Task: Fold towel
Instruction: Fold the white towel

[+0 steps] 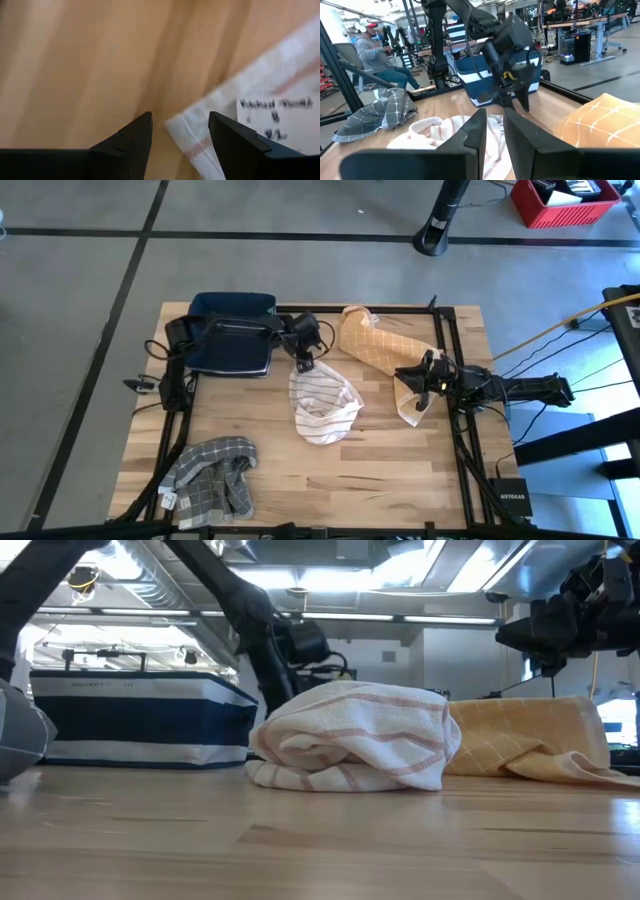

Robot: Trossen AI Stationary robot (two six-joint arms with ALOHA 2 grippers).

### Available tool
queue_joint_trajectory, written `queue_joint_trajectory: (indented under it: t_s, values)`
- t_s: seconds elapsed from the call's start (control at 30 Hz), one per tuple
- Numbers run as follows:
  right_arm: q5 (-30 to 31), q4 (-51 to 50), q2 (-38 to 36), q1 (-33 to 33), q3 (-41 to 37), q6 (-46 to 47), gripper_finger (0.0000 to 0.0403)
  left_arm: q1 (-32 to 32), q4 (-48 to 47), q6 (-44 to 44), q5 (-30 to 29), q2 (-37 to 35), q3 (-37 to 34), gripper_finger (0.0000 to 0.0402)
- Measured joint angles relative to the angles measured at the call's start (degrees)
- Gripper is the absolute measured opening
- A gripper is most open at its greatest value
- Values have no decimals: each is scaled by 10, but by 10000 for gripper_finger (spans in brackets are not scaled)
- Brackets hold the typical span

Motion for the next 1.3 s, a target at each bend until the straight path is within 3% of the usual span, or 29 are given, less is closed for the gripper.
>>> queue_joint_trajectory:
  t_s: [0.33, 0.57, 0.7, 1.07, 1.3]
  values:
    - [14, -8, 0, 0, 0, -10, 69, -2, 1, 44, 7, 9, -2, 169]
    - [15, -8, 0, 0, 0, -21, 69, -24, -7, 43, 22, 4, -3, 18]
    - [14, -7, 0, 0, 0, -31, 69, -56, -14, 31, -5, -32, -3, 15]
    - [-54, 95, 0, 0, 0, -33, 69, -189, -18, 15, -78, -257, -2, 8]
    - [-57, 96, 33, 0, 28, 23, 69, -266, -17, 2, -146, -333, -2, 10]
